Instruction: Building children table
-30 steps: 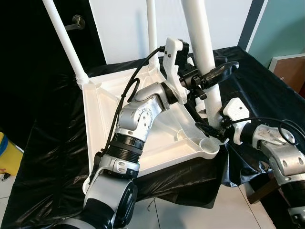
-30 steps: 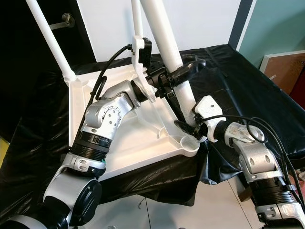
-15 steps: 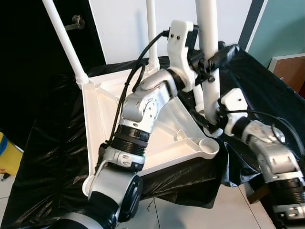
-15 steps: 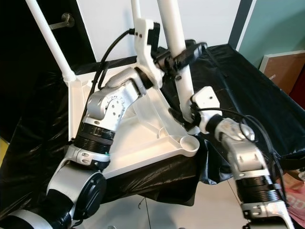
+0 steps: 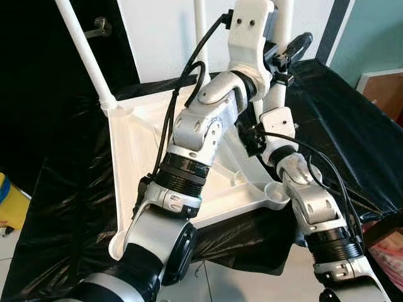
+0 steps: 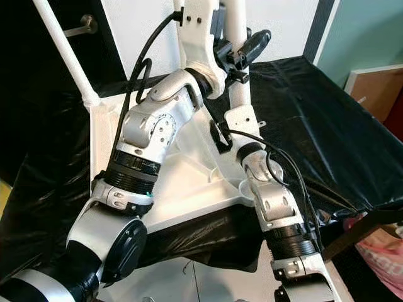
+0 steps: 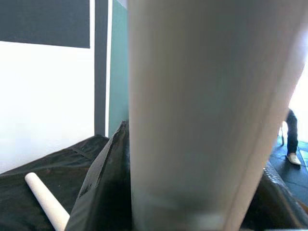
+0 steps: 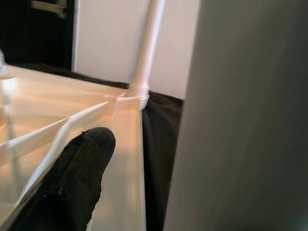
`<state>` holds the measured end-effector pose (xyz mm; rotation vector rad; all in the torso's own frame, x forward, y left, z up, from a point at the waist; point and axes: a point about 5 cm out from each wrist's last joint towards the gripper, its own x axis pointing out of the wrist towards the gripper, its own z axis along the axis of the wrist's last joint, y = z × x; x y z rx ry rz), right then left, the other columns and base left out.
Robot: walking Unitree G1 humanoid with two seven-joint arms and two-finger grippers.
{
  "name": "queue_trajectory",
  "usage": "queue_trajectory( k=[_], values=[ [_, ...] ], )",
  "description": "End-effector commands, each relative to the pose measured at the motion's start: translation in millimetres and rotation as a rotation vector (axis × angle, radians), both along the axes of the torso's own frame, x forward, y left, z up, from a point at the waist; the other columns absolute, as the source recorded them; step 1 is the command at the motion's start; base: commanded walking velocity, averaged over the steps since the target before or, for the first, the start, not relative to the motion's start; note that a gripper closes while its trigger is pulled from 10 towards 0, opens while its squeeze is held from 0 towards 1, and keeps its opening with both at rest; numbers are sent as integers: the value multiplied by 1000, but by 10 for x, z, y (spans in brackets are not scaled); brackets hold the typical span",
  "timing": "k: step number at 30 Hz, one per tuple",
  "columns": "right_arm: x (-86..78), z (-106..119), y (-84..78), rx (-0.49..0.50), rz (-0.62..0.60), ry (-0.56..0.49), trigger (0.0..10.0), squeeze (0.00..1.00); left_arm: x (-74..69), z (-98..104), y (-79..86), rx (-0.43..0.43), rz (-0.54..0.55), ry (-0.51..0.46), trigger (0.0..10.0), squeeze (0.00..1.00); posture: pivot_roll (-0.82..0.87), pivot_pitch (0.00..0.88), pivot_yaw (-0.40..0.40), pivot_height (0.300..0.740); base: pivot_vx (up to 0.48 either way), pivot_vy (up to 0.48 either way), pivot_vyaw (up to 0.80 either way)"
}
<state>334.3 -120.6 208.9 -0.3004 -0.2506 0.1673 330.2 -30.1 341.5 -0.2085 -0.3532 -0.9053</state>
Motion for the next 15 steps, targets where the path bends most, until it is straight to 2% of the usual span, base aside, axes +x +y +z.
queue_trajectory(
  k=[1,6,7,8,10,11,12,13,14,15],
  values=[
    [35,4,28,10,-28,6,10000,0,-85,54,-122,-4,-31,-31,10000,0,-238,25,57,740,0,0,0],
    [60,1,7,27,-70,0,10000,0,-103,69,-156,-7,-19,-29,10000,0,-233,25,50,740,0,0,0],
    [59,-11,-10,35,-78,3,8118,0,-100,73,-156,-8,-14,-30,10000,0,-231,25,47,740,0,0,0],
    [59,-11,-10,35,-78,3,8118,0,-100,73,-156,-8,-14,-30,10000,0,-231,25,47,740,0,0,0],
    [54,-33,-26,40,-95,6,5373,0,-95,79,-153,-11,-3,-31,10000,0,-230,26,47,740,0,0,0],
    [54,-33,-26,40,-95,6,5373,0,-95,79,-153,-11,-3,-31,10000,0,-230,26,47,740,0,0,0],
    [46,-50,-32,41,-102,8,4235,0,-90,80,-148,-11,4,-32,10000,0,-229,27,46,740,0,0,0],
    [46,-50,-32,41,-102,8,4235,0,-90,80,-148,-11,4,-32,10000,0,-229,27,46,740,0,0,0],
    [36,-71,-39,35,-108,12,3529,0,-83,82,-141,-12,10,-31,10000,0,-228,28,46,740,0,0,0],
    [29,-85,-45,31,-111,14,3529,0,-77,83,-136,-13,14,-30,10000,0,-228,28,46,740,0,0,0]
  ],
)
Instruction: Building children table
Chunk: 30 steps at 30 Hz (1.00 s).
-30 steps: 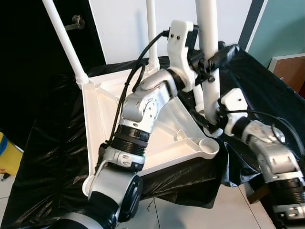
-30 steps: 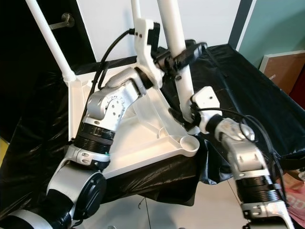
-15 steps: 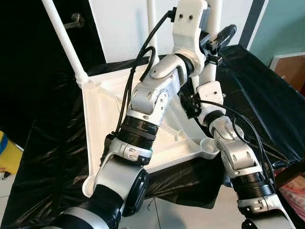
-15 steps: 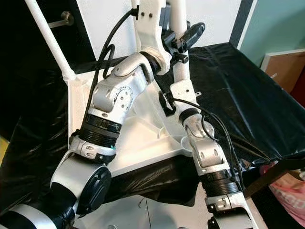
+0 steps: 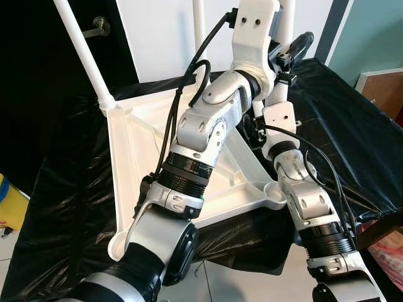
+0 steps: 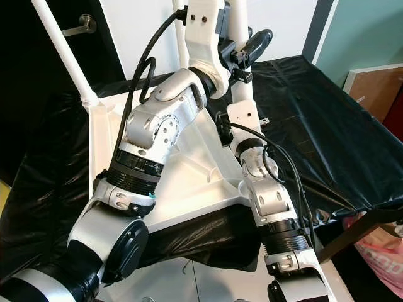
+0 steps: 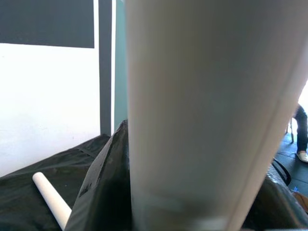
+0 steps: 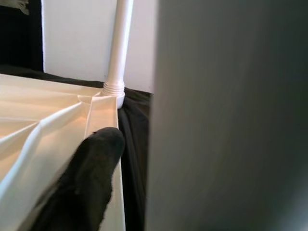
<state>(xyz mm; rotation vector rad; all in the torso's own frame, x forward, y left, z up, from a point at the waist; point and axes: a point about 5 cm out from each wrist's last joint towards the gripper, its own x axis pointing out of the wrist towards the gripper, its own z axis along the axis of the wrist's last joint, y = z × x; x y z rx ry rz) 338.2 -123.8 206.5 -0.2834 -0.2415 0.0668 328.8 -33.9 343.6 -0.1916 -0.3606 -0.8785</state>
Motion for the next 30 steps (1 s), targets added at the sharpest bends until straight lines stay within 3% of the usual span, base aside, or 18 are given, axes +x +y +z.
queue_trajectory(
  k=[1,2,3,5,6,16,17,18,19,25,26,28,29,30],
  values=[
    [-9,-62,-13,3,-13,18,3529,0,-63,62,-98,-20,-16,-21,10000,0,-228,28,46,740,0,0,0],
    [-16,-78,-18,-2,-15,21,3529,0,-55,63,-90,-21,-12,-19,10000,0,-231,31,48,740,0,0,0],
    [-21,-95,-24,-4,-20,25,2549,0,-53,64,-88,-22,-9,-18,10000,0,-232,32,49,740,0,0,0],
    [-21,-95,-24,-4,-20,25,2549,0,-53,64,-88,-22,-9,-18,10000,0,-232,32,49,740,0,0,0],
    [-23,-101,-27,2,-26,28,0,0,-65,61,-97,-21,-12,-19,10000,0,-234,33,51,740,0,0,0],
    [-27,-76,-36,40,-43,23,0,0,-83,51,-123,-15,-24,-20,10000,0,-238,32,53,740,0,0,0],
    [-31,-57,-51,51,-58,14,4000,0,-99,47,-133,-12,-33,-24,10000,0,-241,27,53,740,0,0,0],
    [-33,-21,-76,87,-80,6,10000,0,-137,47,-163,-20,-84,-28,10000,0,-243,24,51,740,0,0,0],
    [-34,-12,-79,102,-84,7,10000,0,-152,48,-172,-31,-110,-21,10000,1000,-245,24,52,740,0,0,0],
    [-36,10,-76,131,-93,5,10000,0,-167,57,-182,-24,-122,-48,10000,1000,-250,17,54,740,0,0,0],
    [-38,12,-81,157,-100,8,10000,0,-156,56,-177,21,-82,-103,10000,875,-248,13,54,740,0,0,0],
    [-38,12,-81,157,-100,8,10000,0,-156,56,-177,21,-82,-103,10000,875,-248,13,54,740,0,0,0],
    [-35,4,-81,172,-104,10,10000,0,-130,36,-164,42,-51,-115,10000,0,-247,12,54,740,0,0,0],
    [-30,-28,-78,189,-107,22,10000,0,-112,12,-146,53,-29,-124,10000,0,-247,13,55,740,0,0,0]
  ],
)
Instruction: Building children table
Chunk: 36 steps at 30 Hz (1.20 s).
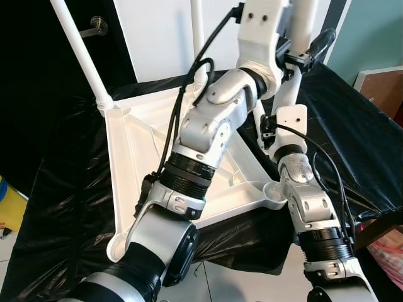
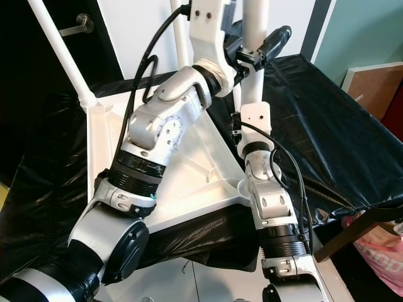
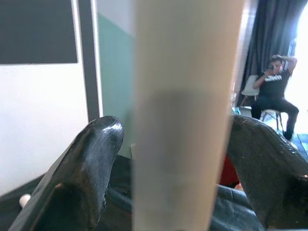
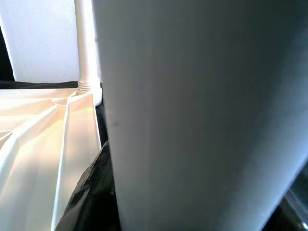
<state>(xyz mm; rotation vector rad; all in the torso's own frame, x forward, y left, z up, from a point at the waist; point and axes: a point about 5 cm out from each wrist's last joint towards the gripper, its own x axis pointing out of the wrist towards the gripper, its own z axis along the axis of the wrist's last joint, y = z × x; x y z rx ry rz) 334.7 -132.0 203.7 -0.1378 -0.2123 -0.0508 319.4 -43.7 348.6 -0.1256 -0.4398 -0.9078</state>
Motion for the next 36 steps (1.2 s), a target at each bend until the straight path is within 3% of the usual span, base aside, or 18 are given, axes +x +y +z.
queue_trajectory(
  k=[1,11,17,23,27,36],
  values=[
    [9,-33,10,52,-7,14,10000,0,-1,-61,-20,21,0,-19,10000,0,-247,15,57,740,0,0,0],
    [-16,-137,-70,154,-72,66,10000,0,34,-179,136,-31,45,20,10000,0,-236,38,63,740,0,0,0],
    [-28,-152,-142,145,-100,55,10000,0,75,-294,278,-48,109,42,10000,0,-219,34,59,740,0,0,0],
    [-36,-160,-201,133,-101,36,10000,0,113,-451,420,-4,192,25,10000,0,-212,31,48,740,0,0,0],
    [-76,-165,-189,140,-75,21,10000,0,131,-667,580,37,257,46,10000,0,-209,32,40,740,0,0,0],
    [-190,-297,-73,115,50,38,10000,0,88,-981,740,90,265,114,10000,0,-211,40,33,740,0,0,0]
  ],
)
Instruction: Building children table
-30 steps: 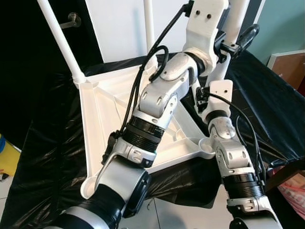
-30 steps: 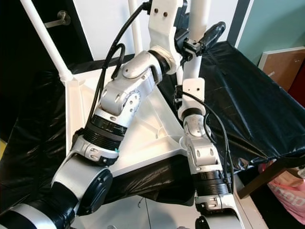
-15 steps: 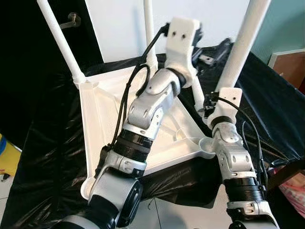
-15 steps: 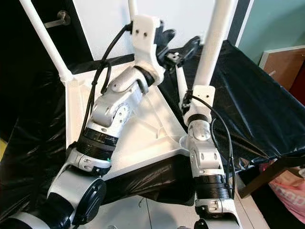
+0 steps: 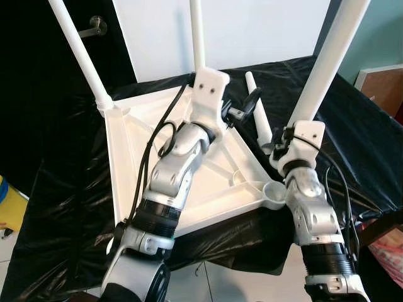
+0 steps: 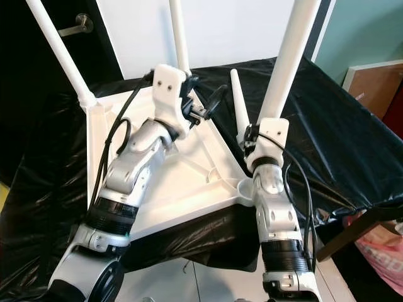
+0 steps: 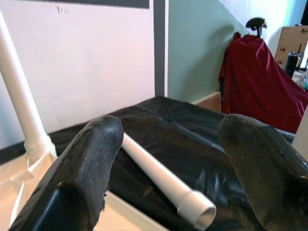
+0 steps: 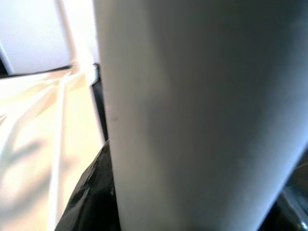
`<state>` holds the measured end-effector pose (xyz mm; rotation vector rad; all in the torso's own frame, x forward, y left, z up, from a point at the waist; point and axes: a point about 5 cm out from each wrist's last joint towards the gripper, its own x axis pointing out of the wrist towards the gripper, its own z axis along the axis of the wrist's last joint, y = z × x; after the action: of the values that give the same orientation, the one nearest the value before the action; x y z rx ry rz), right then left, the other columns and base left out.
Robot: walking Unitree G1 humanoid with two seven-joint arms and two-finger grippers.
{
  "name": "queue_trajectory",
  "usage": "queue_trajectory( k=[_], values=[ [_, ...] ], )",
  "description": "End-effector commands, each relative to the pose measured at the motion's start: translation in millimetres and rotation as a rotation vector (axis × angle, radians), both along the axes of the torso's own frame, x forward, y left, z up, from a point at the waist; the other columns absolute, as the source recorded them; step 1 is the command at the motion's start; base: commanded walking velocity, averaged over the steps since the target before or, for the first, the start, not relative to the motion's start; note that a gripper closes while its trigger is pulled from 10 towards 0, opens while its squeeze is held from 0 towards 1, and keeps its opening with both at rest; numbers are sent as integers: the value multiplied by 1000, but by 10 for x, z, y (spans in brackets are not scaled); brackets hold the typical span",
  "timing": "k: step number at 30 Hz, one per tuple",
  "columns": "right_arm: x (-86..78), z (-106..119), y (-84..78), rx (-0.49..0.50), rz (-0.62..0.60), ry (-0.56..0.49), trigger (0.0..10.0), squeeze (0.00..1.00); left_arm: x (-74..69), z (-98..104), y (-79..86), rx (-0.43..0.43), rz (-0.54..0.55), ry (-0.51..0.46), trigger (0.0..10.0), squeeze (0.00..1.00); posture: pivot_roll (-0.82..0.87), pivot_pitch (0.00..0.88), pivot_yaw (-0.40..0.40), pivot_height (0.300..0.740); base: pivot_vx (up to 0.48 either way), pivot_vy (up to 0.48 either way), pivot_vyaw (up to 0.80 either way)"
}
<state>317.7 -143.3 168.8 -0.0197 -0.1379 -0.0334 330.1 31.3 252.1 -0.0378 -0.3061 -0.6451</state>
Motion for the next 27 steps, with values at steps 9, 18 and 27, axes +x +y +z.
queue_trajectory(
  k=[9,18,27],
  values=[
    [-134,-46,95,0,91,-34,10000,0,-152,-327,25,124,-24,4,10000,0,-211,40,34,740,0,0,0],
    [-270,-144,46,3,87,-17,10000,0,-340,-615,101,194,-72,30,10000,0,-215,34,31,740,0,0,0],
    [-385,-220,26,-52,119,-10,10000,0,-528,-764,150,241,-118,61,10000,0,-182,63,26,740,0,0,0]
  ],
)
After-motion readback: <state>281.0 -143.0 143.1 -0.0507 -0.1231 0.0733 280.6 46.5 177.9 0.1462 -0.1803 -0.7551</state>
